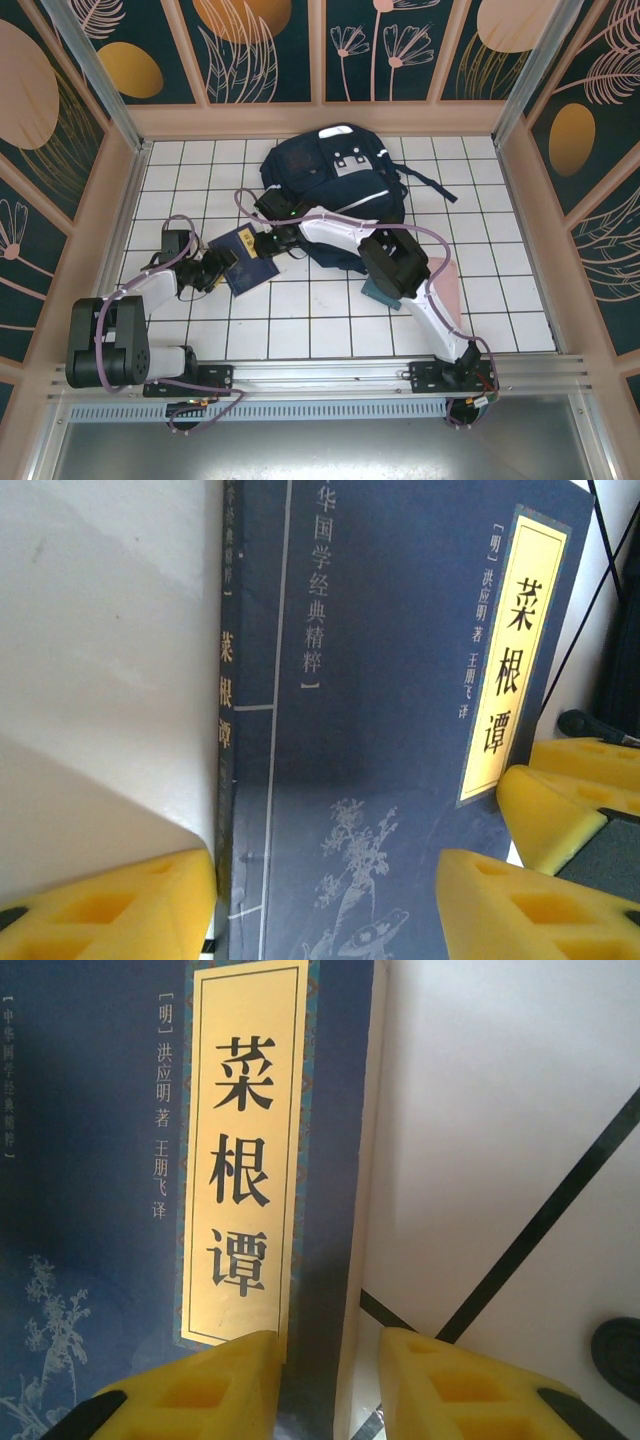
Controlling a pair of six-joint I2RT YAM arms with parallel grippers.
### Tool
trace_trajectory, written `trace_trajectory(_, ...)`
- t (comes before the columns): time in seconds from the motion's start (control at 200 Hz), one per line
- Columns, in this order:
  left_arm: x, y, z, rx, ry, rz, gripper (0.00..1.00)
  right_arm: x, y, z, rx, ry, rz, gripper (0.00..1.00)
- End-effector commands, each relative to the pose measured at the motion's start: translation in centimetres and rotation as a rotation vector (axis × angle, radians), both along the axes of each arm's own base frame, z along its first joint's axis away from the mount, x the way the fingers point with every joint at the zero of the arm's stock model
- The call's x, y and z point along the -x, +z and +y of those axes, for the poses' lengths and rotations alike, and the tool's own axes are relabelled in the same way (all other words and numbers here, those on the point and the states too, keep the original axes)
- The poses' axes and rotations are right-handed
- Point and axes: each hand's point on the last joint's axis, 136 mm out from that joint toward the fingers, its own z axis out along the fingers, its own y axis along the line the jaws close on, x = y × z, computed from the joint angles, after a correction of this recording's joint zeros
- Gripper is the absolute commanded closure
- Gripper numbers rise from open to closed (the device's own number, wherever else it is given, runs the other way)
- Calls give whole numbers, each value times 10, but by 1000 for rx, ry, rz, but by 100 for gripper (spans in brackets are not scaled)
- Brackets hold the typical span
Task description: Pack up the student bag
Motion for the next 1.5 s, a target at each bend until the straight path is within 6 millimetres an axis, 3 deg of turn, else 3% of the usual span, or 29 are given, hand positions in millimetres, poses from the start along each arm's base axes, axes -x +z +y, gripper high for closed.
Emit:
trace_trajectory(0.0,6,-11,5,-21,20,47,36,11,-6,-5,4,0,57,68)
trace_trajectory(0.14,-3,4,-15,90,-45,-20,40,12,-6,-5,-15,1,75,68)
trace_trajectory(0.25,-10,27,-30,183,-103,-92,44,11,-6,-5,-35,-7,99,70)
trace_trajectory(0.37,-20,59,-32,199,-104,-182,45,7,-4,-7,-63,-26,118,70)
trace_trajectory(0.455,-21,70,-34,219,-111,-214,48,4,-3,-9,-90,-38,141,70)
trace_trajectory(0.89,-20,51,-40,363,13,-128,46,4,3,-10,-209,-59,256,67)
trace_trajectory(1.18,-27,43,-34,324,46,-99,49,6,2,-11,-223,-70,275,67)
trace_trajectory(1.35,-24,33,-29,262,42,-78,70,-2,12,-16,-218,-96,240,67)
trace_trajectory(1.491,-31,45,-24,221,36,-131,92,-13,49,-21,-301,-137,188,61)
